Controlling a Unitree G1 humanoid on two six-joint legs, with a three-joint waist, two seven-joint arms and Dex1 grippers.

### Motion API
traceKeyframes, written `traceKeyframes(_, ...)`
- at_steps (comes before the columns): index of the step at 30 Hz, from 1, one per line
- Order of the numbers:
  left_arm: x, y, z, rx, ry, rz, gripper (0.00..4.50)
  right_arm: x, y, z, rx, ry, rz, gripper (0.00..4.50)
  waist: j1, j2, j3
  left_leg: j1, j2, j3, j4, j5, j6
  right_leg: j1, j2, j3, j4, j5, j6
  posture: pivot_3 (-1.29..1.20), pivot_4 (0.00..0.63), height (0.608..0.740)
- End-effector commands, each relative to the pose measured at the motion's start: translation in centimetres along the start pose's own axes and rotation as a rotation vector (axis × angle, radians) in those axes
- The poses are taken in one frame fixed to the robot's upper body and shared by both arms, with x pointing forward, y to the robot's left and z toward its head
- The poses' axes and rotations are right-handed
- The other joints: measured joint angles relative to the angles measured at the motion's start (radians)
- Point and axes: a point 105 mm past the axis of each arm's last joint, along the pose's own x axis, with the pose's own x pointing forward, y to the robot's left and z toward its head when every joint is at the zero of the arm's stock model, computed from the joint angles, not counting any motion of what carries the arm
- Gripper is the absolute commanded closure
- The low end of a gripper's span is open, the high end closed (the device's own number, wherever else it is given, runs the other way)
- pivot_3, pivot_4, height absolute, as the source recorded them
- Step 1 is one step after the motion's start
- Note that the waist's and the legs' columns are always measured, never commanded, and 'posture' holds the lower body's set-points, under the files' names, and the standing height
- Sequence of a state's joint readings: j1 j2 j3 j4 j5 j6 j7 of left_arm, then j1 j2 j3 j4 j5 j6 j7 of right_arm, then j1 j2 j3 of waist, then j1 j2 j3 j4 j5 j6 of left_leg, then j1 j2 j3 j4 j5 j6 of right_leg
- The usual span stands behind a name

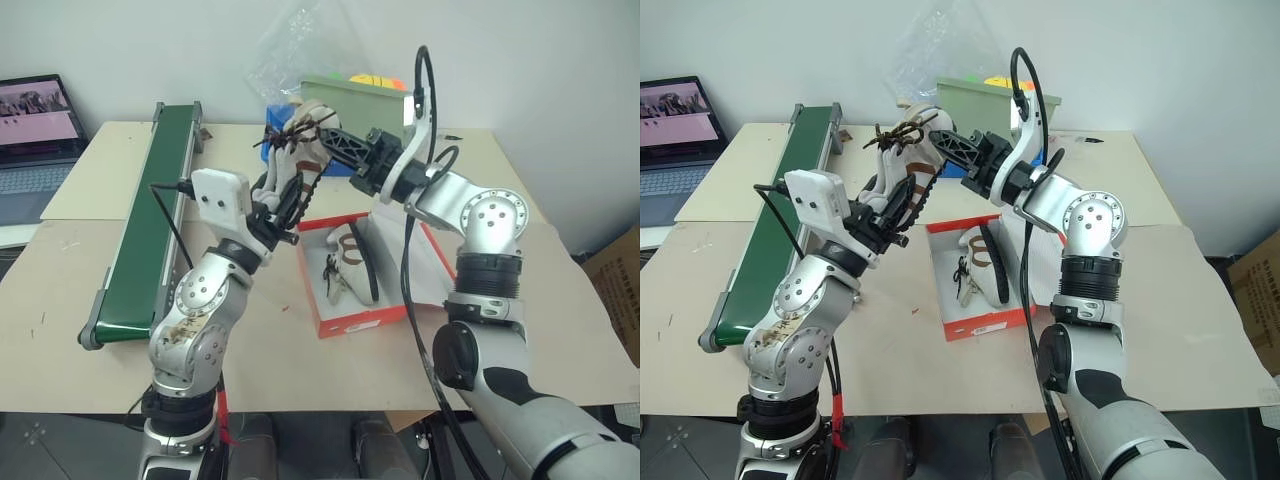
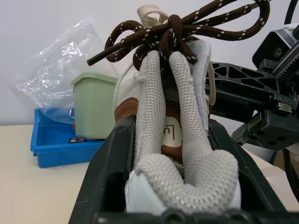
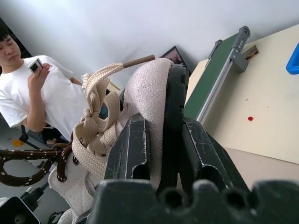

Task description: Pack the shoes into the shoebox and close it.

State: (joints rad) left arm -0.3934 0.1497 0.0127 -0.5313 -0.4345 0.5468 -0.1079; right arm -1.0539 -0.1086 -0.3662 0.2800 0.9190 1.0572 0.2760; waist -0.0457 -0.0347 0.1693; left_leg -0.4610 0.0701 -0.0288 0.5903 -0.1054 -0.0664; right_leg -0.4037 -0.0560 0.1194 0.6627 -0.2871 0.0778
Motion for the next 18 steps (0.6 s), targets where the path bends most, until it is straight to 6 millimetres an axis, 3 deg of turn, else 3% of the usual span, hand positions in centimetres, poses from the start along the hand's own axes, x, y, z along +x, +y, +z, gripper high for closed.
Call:
traceKeyframes(1,0.0,-1.5,2.7,-0.023,-0.098,-0.074,2.11,0.3,0.7,1.0,-0.039,-0.036,0.017,4.06,0.000,0.000,0.000,0.000,0.000,0.000,0.000,0.000,0.000,0.000,0.000,0.000,0.000,0.000,0.000,0.00,0.150,0.740)
traceKeyframes(6,-1.0,-0.8,3.4,-0.038,-0.086,-0.064,0.43,0.3,0.0,1.1,-0.092,-0.026,-0.024,4.06,0.000,0.000,0.000,0.000,0.000,0.000,0.000,0.000,0.000,0.000,0.000,0.000,0.000,0.000,0.000,0.00,0.150,0.740)
traceKeyframes(9,-1.8,0.7,3.7,-0.022,-0.068,-0.014,0.43,0.2,-0.5,1.5,-0.136,-0.021,-0.065,4.06,0.000,0.000,0.000,0.000,0.000,0.000,0.000,0.000,0.000,0.000,0.000,0.000,0.000,0.000,0.000,0.00,0.150,0.740)
traceKeyframes(13,-3.3,4.6,4.4,0.095,-0.028,0.095,0.43,-0.1,-1.4,1.5,-0.287,0.069,-0.177,4.06,-0.004,0.000,0.000,0.000,0.000,0.000,0.000,0.000,0.000,-0.001,0.000,0.000,0.000,0.000,0.000,0.00,0.150,0.740)
traceKeyframes(18,-4.0,7.7,5.0,0.182,-0.001,0.179,0.43,-1.5,-2.5,-0.1,-0.545,0.283,-0.285,4.06,0.001,0.000,0.000,0.000,0.000,0.000,-0.001,0.000,0.000,-0.001,0.000,0.000,-0.002,0.000,0.000,0.00,0.150,0.740)
